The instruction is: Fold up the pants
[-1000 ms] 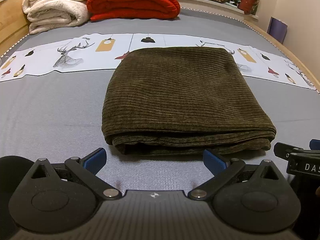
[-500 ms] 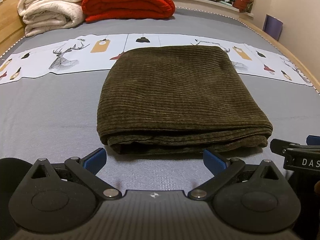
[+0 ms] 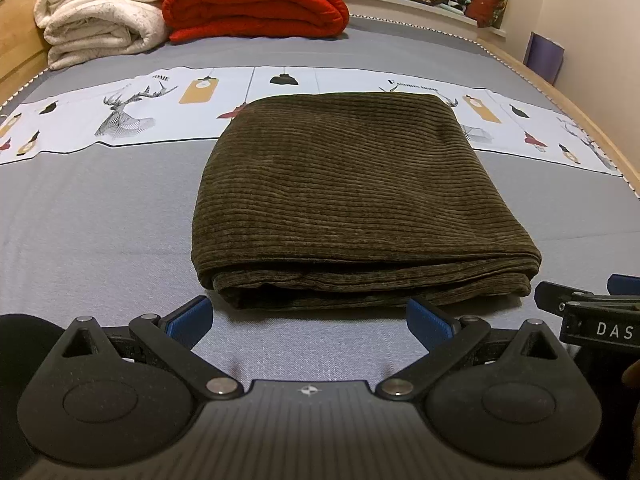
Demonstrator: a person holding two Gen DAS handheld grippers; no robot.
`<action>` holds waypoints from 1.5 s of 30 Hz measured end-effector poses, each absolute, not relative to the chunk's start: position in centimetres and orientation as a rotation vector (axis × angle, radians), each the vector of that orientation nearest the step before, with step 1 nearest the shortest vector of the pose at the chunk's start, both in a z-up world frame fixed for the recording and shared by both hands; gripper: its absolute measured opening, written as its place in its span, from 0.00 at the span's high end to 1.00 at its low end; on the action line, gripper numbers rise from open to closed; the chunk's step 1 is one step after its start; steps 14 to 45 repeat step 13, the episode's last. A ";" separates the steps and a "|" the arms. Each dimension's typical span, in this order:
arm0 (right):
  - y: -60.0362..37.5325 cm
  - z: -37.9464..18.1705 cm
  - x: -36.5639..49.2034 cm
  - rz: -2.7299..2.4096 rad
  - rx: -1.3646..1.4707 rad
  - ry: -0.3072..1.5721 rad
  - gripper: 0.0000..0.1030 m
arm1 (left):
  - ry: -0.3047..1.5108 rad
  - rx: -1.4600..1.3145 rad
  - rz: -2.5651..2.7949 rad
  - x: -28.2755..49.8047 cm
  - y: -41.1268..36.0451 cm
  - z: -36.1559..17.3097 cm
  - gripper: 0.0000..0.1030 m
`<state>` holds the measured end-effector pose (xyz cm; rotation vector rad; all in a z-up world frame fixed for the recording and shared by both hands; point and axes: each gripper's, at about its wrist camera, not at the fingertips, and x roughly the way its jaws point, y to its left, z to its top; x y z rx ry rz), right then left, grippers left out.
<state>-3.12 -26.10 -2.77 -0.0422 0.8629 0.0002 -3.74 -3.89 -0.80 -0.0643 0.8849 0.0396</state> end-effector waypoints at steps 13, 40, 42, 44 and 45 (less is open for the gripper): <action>-26.2 -2.8 -3.1 0.001 -0.036 0.865 0.04 | 0.875 -0.062 0.030 -3.8 -4.1 -0.7 0.00; -26.2 -2.8 -3.1 0.001 -0.036 0.865 0.04 | 0.875 -0.062 0.030 -3.8 -4.1 -0.7 0.00; -26.2 -2.8 -3.1 0.001 -0.036 0.865 0.04 | 0.875 -0.062 0.030 -3.8 -4.1 -0.7 0.00; -26.2 -2.8 -3.1 0.001 -0.036 0.865 0.04 | 0.875 -0.062 0.030 -3.8 -4.1 -0.7 0.00; -26.2 -2.8 -3.1 0.001 -0.036 0.865 0.04 | 0.875 -0.062 0.030 -3.8 -4.1 -0.7 0.00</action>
